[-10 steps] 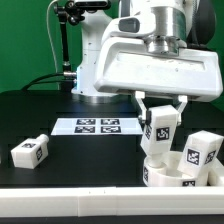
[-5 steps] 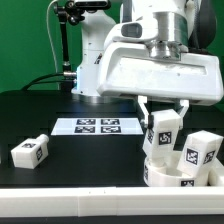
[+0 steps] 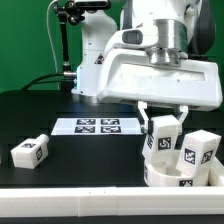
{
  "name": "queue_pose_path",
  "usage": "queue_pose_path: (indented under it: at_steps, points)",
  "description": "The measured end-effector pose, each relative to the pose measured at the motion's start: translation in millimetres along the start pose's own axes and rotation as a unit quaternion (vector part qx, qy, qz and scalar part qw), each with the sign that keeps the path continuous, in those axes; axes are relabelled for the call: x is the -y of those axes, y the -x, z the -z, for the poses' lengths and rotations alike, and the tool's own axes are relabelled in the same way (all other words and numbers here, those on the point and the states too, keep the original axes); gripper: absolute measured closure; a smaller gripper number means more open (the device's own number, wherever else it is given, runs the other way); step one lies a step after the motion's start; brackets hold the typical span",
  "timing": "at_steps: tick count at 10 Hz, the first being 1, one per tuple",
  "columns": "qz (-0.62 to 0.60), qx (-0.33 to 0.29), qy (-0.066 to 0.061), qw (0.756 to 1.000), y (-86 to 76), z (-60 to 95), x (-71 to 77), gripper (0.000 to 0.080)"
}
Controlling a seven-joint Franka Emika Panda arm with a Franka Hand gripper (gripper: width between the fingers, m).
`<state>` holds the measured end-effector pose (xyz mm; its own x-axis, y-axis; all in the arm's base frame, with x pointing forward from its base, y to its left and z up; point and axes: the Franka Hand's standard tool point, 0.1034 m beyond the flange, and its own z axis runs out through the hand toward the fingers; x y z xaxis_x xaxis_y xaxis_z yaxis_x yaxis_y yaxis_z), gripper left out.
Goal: Assemble stool
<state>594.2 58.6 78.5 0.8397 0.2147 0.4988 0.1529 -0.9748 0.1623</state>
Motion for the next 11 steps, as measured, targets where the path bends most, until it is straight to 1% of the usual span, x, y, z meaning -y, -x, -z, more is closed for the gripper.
queue_pose_path:
  at_steps: [1, 3, 4, 5, 6, 8, 9, 10, 11]
  points:
    - [0.001, -0.007, 0.002, 1.000, -0.2, -1.0, -0.1, 0.0473]
    - [0.001, -0.007, 0.002, 1.000, -0.4, -1.1, -0.1, 0.0473]
    - [0.001, -0.007, 0.002, 1.000, -0.4, -1.1, 0.0, 0.0237]
    - [0.001, -0.006, 0.001, 1.000, -0.8, -0.7, 0.3, 0.0237]
    - [-0.001, 0.000, -0.003, 1.000, -3.9, 3.2, 1.6, 0.0168]
    - [-0.005, 0.010, -0.011, 1.000, -10.7, 11.7, 3.1, 0.0155]
    - [-0.009, 0.021, -0.018, 1.000, -14.9, 18.0, 3.6, 0.0150]
    - [-0.015, 0.030, -0.023, 0.999, -20.3, 25.3, 0.1, 0.0150]
    - [-0.017, 0.038, -0.025, 0.999, -22.1, 27.5, -5.6, 0.0150]
